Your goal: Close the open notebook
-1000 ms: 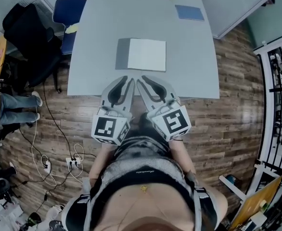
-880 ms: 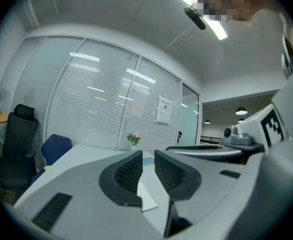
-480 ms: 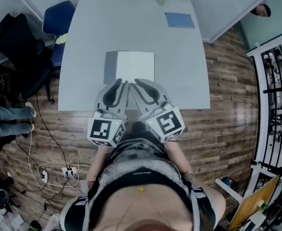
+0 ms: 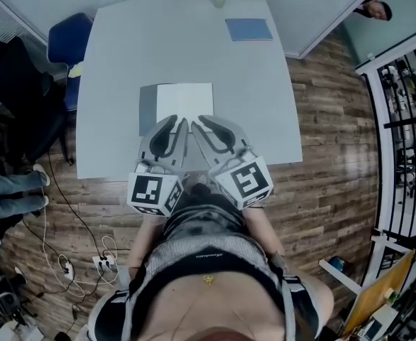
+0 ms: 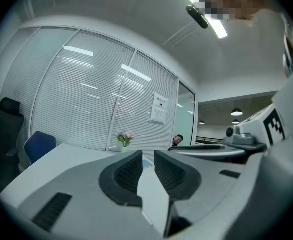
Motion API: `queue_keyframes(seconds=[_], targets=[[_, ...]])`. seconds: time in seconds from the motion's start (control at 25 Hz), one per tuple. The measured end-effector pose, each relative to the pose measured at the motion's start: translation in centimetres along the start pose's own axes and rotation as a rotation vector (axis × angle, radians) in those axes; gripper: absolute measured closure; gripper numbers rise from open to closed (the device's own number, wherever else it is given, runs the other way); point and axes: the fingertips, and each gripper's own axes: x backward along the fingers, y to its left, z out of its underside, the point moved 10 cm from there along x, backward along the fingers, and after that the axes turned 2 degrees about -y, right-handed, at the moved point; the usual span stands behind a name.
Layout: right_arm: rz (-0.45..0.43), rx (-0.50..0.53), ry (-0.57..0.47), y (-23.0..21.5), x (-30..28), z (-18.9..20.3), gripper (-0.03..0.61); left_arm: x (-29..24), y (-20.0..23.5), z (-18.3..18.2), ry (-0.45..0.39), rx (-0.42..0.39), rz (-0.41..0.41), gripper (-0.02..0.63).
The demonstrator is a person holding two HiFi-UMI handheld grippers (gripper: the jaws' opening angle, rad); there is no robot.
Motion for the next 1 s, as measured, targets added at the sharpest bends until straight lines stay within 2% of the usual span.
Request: queue_keyframes(seconds=[0.36, 0.8, 1.0], targets=[[0.023, -0.010, -0.002, -0.4, -0.3, 0.2, 0.520, -0.3, 0.9, 0.5, 0.016, 0.006, -0.002, 0.546], [0.066, -0.052, 0.008, -1.9, -3.3, -0.1, 0.528, -3.6, 3.5, -0.3, 0.051, 0.007, 0.057, 0.546], [0.070, -0.064, 0.023, -2.3, -4.8, 0.4, 0.528, -4.0, 5.2, -0.3, 0.058, 0.016, 0.039, 0.546]])
